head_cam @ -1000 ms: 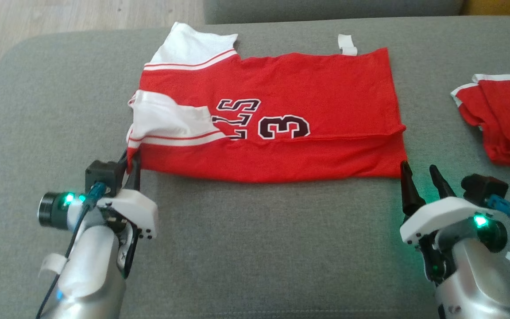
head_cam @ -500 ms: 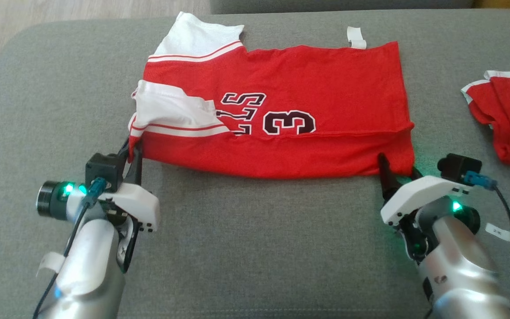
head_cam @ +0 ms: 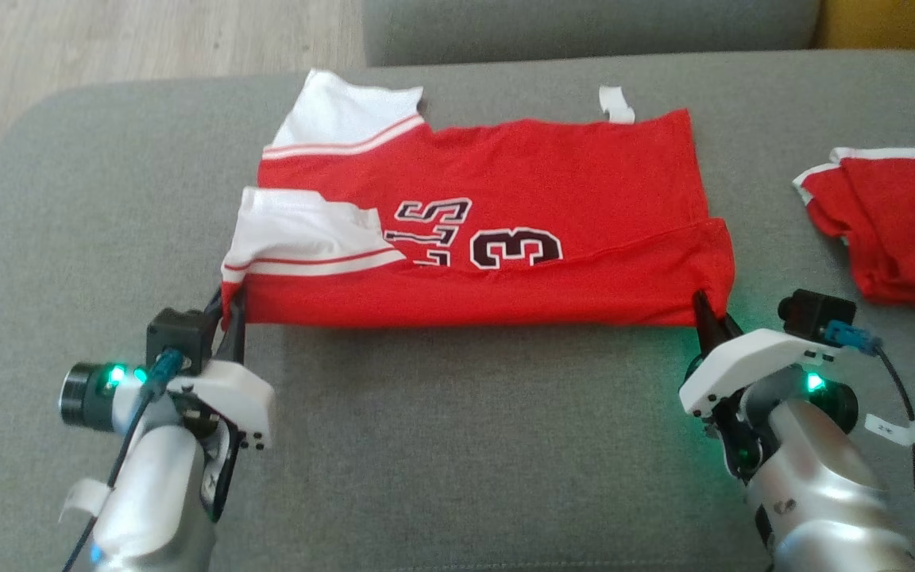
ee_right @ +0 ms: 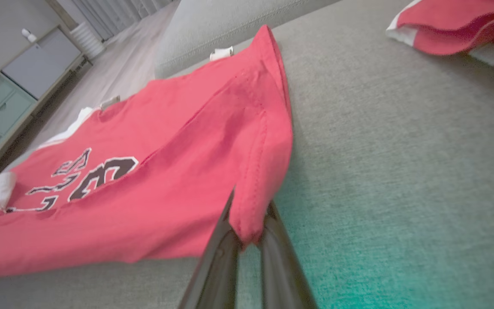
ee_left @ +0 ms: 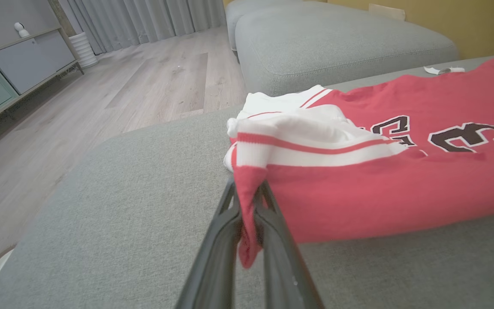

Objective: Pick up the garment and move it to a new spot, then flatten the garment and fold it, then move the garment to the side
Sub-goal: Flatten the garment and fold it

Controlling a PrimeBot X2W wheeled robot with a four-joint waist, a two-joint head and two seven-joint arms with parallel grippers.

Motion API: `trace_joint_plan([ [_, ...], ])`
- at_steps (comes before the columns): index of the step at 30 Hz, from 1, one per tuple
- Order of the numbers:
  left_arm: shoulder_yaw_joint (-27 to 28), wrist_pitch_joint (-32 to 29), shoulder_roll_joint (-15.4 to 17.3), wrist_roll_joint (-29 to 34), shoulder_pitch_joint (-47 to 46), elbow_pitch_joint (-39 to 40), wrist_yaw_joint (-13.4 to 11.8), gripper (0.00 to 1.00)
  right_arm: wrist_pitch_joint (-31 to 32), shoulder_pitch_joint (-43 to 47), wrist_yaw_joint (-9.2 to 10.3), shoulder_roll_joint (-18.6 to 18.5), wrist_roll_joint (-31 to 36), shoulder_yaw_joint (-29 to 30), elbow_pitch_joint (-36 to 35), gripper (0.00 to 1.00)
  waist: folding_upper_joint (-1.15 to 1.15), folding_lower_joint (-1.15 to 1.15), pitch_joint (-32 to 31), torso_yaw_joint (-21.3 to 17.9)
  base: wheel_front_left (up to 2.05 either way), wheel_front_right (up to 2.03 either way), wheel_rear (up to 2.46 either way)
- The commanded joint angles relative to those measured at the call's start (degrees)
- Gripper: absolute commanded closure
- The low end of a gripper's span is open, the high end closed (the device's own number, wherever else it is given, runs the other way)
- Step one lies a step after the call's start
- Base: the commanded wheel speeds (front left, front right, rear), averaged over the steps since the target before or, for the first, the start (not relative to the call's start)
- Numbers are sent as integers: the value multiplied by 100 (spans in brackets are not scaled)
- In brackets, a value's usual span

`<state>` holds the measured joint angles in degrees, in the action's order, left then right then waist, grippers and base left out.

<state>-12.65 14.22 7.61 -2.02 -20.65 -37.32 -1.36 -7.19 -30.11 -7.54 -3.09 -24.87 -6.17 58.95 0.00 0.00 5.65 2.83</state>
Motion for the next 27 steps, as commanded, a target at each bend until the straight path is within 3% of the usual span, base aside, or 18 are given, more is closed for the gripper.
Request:
trace_joint_plan([
  [1,166,77,206,-30,-142,170,-24,100,-20,-121,5,21,-71,-77,-173,100,0,0,-106,-22,0,0,0],
  [21,-7,-389,310,-345,1098,868,128,100,1014,1663,5,-61,-253,199,-1623,100,0,0,-833,-158,0,0,0],
  [22,2,-412,314,-364,1142,914,113,100,1009,1724,5,-54,-204,232,-1726,84,0,0,-833,-180,0,0,0],
  [23,21,-436,314,-392,1177,958,93,100,1003,1777,5,-48,-138,249,-1832,0,0,0,-830,-201,0,0,0],
  [24,39,-459,311,-415,1204,1000,65,75,1009,1823,5,-40,-92,297,-1921,0,0,0,-824,-221,0,0,0],
  [25,48,-483,311,-429,1224,1040,42,27,1014,1858,5,-32,-36,326,-2016,0,0,0,-818,-237,0,0,0],
  [26,54,-502,313,-438,1239,1076,21,0,1000,1888,5,-26,39,344,-2121,0,0,0,-811,-252,0,0,0],
  [27,58,-519,314,-446,1247,1109,2,0,980,1911,5,-19,110,371,-2230,0,0,0,-803,-266,0,0,0],
])
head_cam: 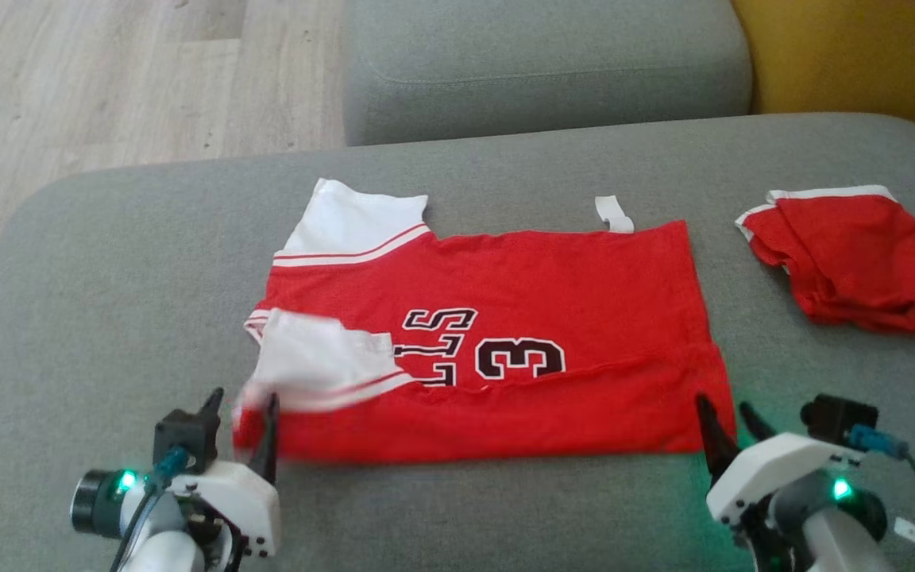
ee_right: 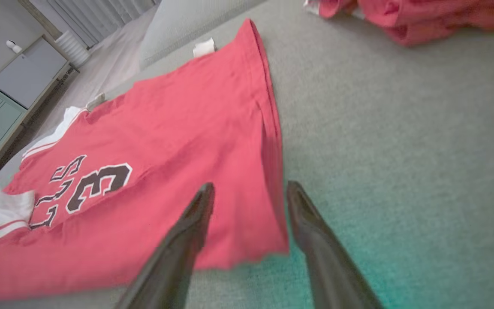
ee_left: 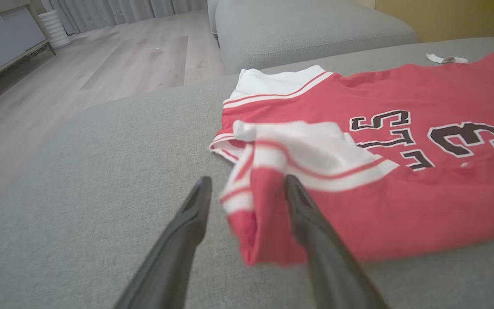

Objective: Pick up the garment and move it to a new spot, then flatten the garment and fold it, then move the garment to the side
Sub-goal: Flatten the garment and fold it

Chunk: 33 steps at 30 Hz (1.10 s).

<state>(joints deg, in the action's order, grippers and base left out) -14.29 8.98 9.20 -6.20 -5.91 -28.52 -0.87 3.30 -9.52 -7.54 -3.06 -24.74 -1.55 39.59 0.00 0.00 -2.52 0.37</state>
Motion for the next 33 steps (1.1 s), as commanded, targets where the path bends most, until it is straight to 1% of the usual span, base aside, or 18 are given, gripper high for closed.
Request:
trace_joint_plan([
  [1,226,0,152,-34,-229,273,-68,0,-93,-135,5,-17,157,-70,-411,0,0,0,23,-31,0,0,0],
  [7,375,181,139,-158,-347,638,-206,0,-481,-199,5,4,611,57,-1225,0,0,0,136,-92,0,0,0],
  [10,436,177,147,-306,-477,809,-116,0,-526,-339,5,11,708,108,-1527,0,0,0,247,-130,0,0,0],
  [11,436,177,147,-306,-477,809,-116,0,-526,-339,5,11,708,108,-1527,0,0,0,247,-130,0,0,0],
  [16,609,-231,202,-672,-1170,1066,121,0,-356,-740,5,16,834,83,-1917,0,0,0,642,-208,0,0,0],
  [19,576,-548,415,-638,-1777,1138,284,0,-232,-1042,5,17,892,45,-2037,0,0,0,923,-306,0,0,0],
  [22,428,-1010,635,-592,-2418,1022,508,0,-163,-1331,5,17,913,-22,-2101,0,0,0,1161,-413,0,0,0],
  [23,370,-1176,741,-563,-2639,939,575,0,-148,-1430,5,17,916,-70,-2120,0,0,0,1252,-467,0,0,0],
  [24,221,-1521,949,-538,-3061,682,695,0,-136,-1606,5,17,907,-162,-2138,0,0,0,1407,-566,0,0,0],
  [26,47,-1822,1116,-592,-3467,395,777,0,-138,-1763,5,17,890,-245,-2146,0,0,0,1565,-659,0,0,0],
  [28,-240,-2220,1268,-729,-3835,86,822,0,-142,-1911,5,17,886,-313,-2154,0,0,0,1738,-748,0,0,0],
  [31,-1049,-2872,1490,-1315,-4364,-175,832,0,-126,-2114,5,18,896,-414,-2154,0,0,0,1989,-852,0,0,0],
  [33,-1606,-3193,1742,-1699,-4741,-237,833,0,-135,-2224,5,18,891,-477,-2167,0,0,0,2148,-913,0,0,0],
])
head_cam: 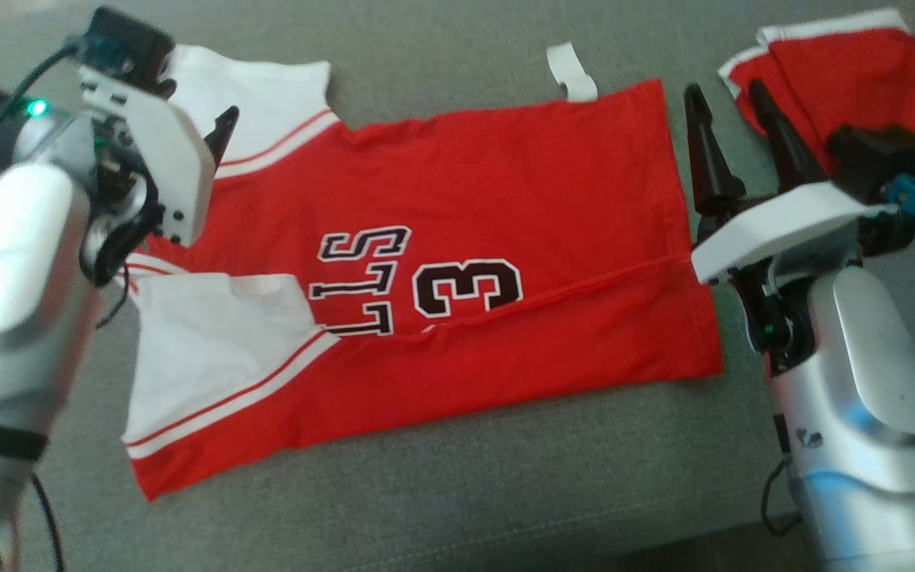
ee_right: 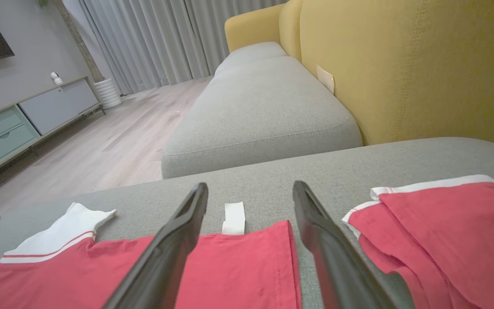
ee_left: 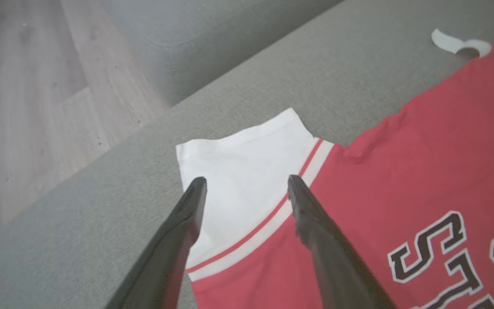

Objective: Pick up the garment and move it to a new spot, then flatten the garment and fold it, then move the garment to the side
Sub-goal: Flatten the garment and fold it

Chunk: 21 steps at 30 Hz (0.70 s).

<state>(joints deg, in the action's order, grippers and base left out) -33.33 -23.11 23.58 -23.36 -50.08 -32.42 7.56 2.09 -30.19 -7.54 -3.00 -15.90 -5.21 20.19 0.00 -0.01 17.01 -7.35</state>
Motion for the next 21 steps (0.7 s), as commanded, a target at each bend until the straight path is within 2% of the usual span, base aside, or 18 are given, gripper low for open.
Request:
trace_joint_plan([
  [1,32,-119,426,-176,-496,130,-10,0,-19,-207,5,12,1,-151,-232,0,0,1,266,-172,0,0,0],
  [7,-1648,-508,1256,-824,-1385,33,-9,0,-76,-433,5,12,-88,-408,-268,0,0,1,605,-345,0,0,0],
  [10,-2290,-438,1640,-953,-1793,-126,-9,0,-93,-492,5,12,-161,-515,-302,0,0,1,734,-418,0,0,0],
  [14,-2583,-91,1749,-1148,-2198,-563,-8,0,-92,-553,5,12,-213,-608,-373,0,0,1,895,-490,0,0,0],
  [21,-2966,228,1714,-1402,-2797,-1188,-8,0,-85,-643,5,12,-271,-701,-508,0,0,1,1204,-599,0,0,0],
])
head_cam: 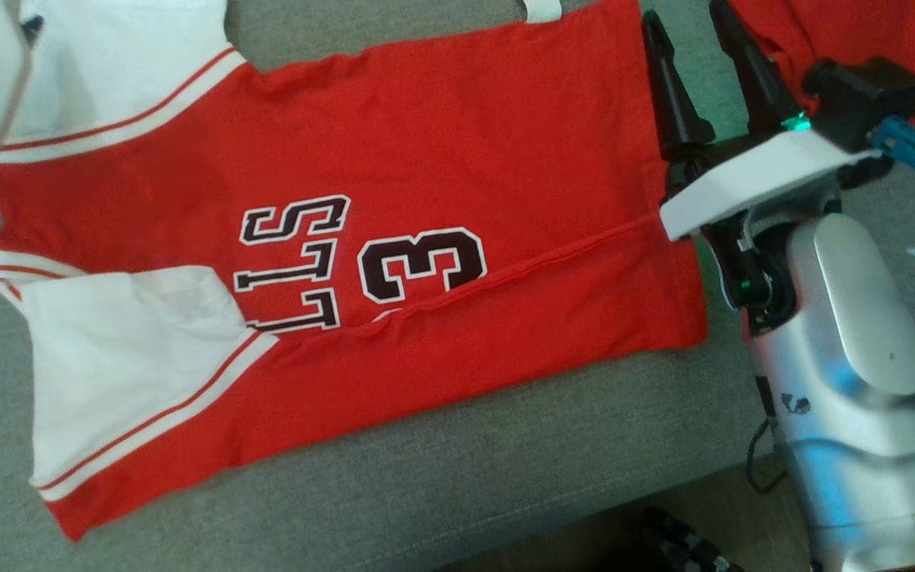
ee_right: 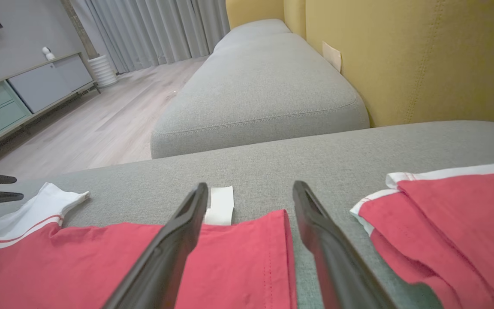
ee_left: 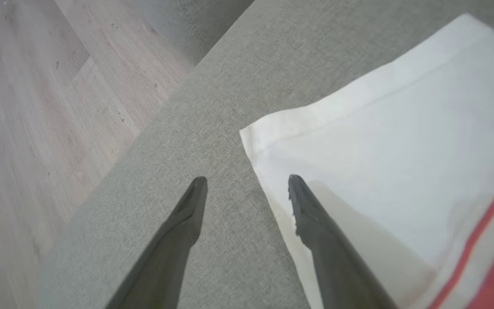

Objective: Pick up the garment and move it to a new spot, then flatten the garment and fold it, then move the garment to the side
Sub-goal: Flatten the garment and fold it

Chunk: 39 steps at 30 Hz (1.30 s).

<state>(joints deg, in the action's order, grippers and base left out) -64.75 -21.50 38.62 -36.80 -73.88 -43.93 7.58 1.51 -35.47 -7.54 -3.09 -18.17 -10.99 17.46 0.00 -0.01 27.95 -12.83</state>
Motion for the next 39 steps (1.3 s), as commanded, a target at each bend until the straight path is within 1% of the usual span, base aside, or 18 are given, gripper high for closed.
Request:
trace_joint_plan([
  [1,177,67,209,-59,-417,-37,-9,0,-27,-115,5,21,-45,-123,-236,0,0,1,110,-50,0,0,0],
  [9,-109,94,47,-455,-854,-522,-9,0,-65,-173,5,21,-97,-197,-299,0,0,1,325,-126,0,0,0],
  [16,-379,71,-27,-771,-1020,-719,-9,0,-70,-194,5,21,-97,-202,-286,0,0,1,404,-161,0,0,0],
  [22,-496,-87,-67,-1230,-1034,-763,-9,0,-54,-217,5,21,-81,-190,-270,0,0,1,429,-185,0,0,0],
  [23,-503,-126,-77,-1315,-1035,-775,-9,5,-49,-221,5,21,-78,-187,-268,0,0,1,432,-187,0,0,0],
  [24,-524,-172,-81,-1375,-1040,-774,-9,47,-45,-225,5,21,-76,-185,-268,0,0,1,437,-188,0,0,0],
  [26,-553,-252,-69,-1509,-1044,-776,-9,100,-39,-232,5,21,-73,-186,-267,0,0,1,449,-195,0,0,0],
  [29,-537,-328,-69,-1765,-1054,-810,-9,100,-39,-235,5,21,-64,-179,-268,0,0,1,464,-188,0,0,0],
  [32,-562,-216,-99,-1788,-1100,-894,-9,100,-33,-226,5,21,-35,-155,-261,0,0,1,459,-150,0,0,0],
  [35,-596,3,-181,-1760,-1114,-948,-9,100,-12,-218,5,10,11,-108,-248,0,0,1,400,-50,0,0,0],
  [39,-638,459,-344,-1695,-1116,-946,-9,100,73,-286,5,-84,44,-47,-183,0,0,1,236,157,0,0,0],
])
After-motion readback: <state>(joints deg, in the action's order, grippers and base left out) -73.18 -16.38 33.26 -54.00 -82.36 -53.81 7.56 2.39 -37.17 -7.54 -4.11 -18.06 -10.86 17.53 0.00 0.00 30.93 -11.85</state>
